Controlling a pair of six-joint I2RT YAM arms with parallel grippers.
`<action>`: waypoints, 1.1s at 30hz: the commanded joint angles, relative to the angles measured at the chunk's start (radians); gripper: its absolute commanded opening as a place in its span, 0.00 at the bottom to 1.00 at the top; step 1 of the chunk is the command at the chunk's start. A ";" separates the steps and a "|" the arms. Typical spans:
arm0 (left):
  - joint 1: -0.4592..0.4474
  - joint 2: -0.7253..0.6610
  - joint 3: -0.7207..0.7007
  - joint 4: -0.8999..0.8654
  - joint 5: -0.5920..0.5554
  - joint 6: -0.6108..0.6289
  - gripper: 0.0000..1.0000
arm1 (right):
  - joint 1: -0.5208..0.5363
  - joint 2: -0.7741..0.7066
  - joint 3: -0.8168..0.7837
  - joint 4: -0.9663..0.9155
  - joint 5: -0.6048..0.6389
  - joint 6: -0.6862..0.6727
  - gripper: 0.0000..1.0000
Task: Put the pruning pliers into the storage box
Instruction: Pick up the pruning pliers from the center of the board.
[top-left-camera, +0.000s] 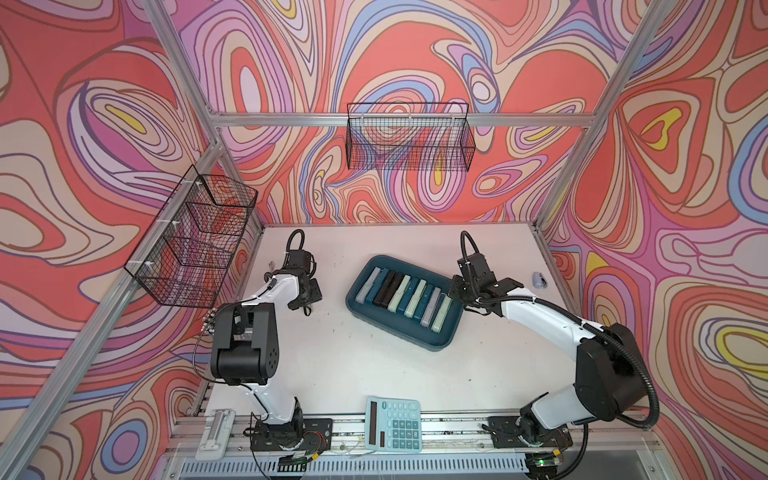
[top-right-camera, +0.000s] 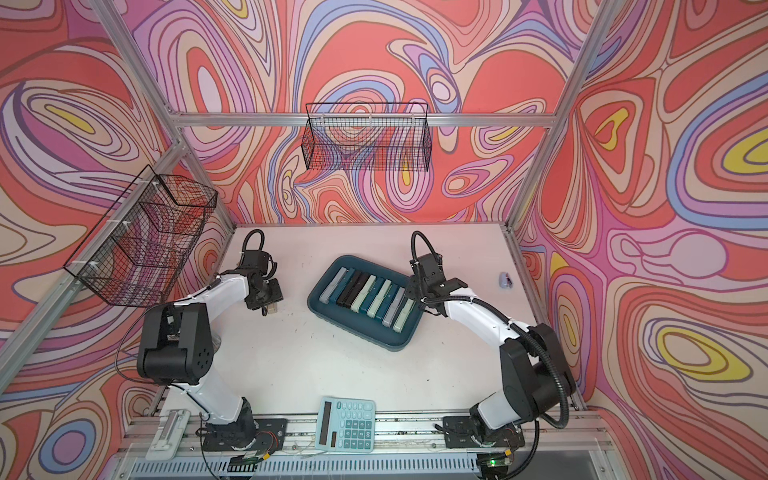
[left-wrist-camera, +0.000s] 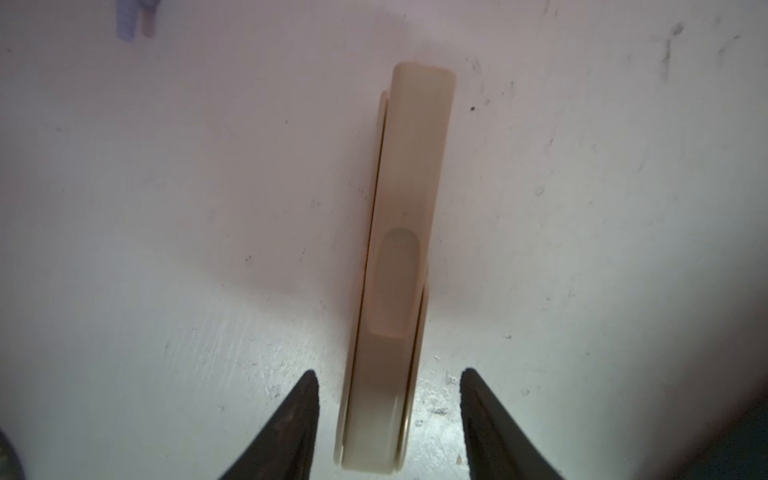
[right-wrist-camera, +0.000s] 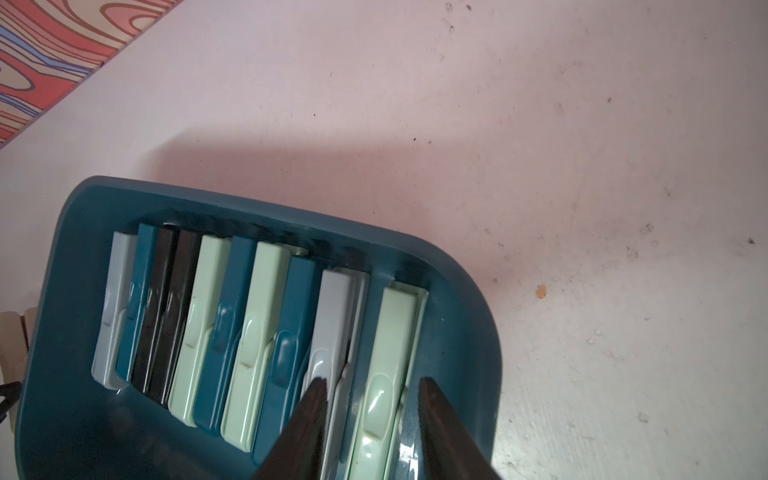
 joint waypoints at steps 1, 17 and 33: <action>0.005 0.026 0.032 -0.036 0.008 0.013 0.47 | -0.006 -0.009 -0.014 0.033 -0.013 0.015 0.38; 0.005 0.022 0.041 -0.031 -0.004 0.038 0.22 | -0.006 -0.023 -0.033 0.023 0.002 0.020 0.37; 0.005 0.048 0.052 -0.039 -0.014 0.044 0.23 | -0.008 -0.044 -0.047 0.023 0.013 0.026 0.37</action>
